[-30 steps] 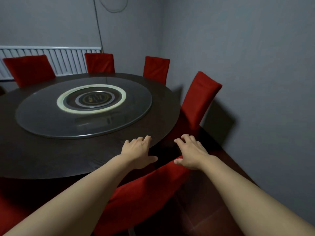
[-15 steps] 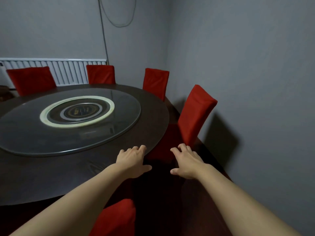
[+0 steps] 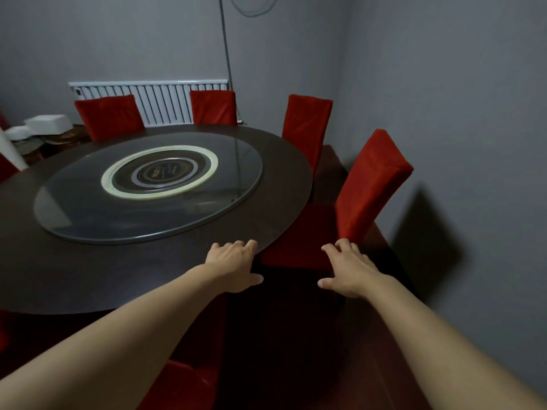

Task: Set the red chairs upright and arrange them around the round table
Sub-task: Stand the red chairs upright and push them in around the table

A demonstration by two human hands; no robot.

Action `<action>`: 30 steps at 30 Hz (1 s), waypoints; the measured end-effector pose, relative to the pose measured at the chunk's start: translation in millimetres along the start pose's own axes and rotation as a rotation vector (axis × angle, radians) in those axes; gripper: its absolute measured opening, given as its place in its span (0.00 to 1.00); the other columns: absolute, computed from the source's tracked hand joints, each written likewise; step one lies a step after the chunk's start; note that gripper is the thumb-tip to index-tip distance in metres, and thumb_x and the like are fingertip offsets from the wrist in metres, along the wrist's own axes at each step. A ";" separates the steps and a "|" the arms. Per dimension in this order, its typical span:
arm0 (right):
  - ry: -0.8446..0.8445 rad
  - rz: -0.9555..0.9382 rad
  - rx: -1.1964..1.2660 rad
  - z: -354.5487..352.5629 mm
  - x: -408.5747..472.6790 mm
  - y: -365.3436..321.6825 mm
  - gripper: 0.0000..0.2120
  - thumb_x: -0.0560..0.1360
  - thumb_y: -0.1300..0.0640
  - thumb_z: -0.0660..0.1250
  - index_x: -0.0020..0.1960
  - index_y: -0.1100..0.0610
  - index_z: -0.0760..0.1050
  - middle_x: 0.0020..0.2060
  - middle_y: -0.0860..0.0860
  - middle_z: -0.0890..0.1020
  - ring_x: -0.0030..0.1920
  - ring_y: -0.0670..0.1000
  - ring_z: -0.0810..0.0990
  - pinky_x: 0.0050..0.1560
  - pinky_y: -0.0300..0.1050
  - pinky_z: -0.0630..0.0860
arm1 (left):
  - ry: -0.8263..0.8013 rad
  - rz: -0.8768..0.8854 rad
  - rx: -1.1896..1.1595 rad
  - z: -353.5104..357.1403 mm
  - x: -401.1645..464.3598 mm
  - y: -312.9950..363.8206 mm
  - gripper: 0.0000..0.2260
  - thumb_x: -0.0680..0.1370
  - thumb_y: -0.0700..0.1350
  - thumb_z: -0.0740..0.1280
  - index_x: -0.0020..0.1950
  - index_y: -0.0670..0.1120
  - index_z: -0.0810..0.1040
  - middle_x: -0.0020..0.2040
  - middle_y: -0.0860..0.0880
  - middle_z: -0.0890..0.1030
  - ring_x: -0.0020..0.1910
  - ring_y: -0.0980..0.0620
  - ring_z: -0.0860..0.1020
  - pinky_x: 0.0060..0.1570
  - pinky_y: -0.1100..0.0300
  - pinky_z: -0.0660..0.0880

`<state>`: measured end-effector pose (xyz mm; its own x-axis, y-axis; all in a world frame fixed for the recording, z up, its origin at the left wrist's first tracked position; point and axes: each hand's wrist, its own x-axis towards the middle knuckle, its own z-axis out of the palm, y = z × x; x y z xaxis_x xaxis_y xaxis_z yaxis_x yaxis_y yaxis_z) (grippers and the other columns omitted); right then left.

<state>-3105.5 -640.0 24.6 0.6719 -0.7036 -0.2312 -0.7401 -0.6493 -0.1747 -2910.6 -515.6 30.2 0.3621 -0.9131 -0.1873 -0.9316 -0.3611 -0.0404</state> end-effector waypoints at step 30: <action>0.045 -0.275 -0.107 -111.0 167.6 188.8 0.38 0.73 0.44 0.68 0.76 0.51 0.54 0.72 0.55 0.57 0.72 0.56 0.58 0.70 0.53 0.63 | 0.115 -0.279 -0.112 -69.1 188.8 143.4 0.30 0.74 0.62 0.65 0.70 0.49 0.62 0.63 0.48 0.72 0.62 0.46 0.73 0.57 0.50 0.66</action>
<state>-3129.6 -912.6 59.2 0.8491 -0.5076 -0.1464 -0.5247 -0.8424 -0.1226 -2973.7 -752.9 56.8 0.6101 -0.7890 -0.0723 -0.7891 -0.6133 0.0349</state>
